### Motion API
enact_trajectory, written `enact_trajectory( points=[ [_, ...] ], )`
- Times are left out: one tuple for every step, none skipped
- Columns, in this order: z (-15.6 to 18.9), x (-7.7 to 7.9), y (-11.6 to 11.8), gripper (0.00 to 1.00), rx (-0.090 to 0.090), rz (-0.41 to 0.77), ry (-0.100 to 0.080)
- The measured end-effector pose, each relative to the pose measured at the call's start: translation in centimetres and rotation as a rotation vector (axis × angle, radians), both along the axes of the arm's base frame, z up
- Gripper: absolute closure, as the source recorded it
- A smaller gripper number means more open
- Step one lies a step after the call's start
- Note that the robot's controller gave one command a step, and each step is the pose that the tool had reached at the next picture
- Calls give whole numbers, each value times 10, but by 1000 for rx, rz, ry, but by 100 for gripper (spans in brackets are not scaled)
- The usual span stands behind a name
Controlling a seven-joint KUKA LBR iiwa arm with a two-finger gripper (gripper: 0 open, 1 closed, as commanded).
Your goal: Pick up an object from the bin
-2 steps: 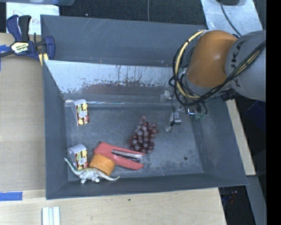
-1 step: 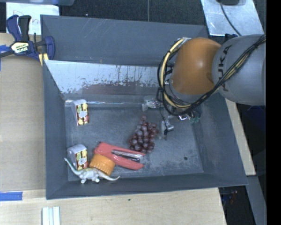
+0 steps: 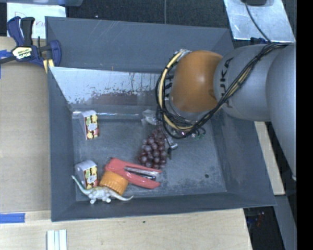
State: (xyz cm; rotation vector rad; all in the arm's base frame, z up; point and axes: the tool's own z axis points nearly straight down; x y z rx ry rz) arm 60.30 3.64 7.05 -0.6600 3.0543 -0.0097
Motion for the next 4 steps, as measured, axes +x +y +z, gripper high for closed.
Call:
enact_trajectory(
  points=[
    [1,-2,30,100,-1,204,-2],
    [1,-2,30,100,-1,204,-1],
    [25,-3,30,100,-1,203,0],
    [39,-3,29,100,-1,203,-2]
  ],
)
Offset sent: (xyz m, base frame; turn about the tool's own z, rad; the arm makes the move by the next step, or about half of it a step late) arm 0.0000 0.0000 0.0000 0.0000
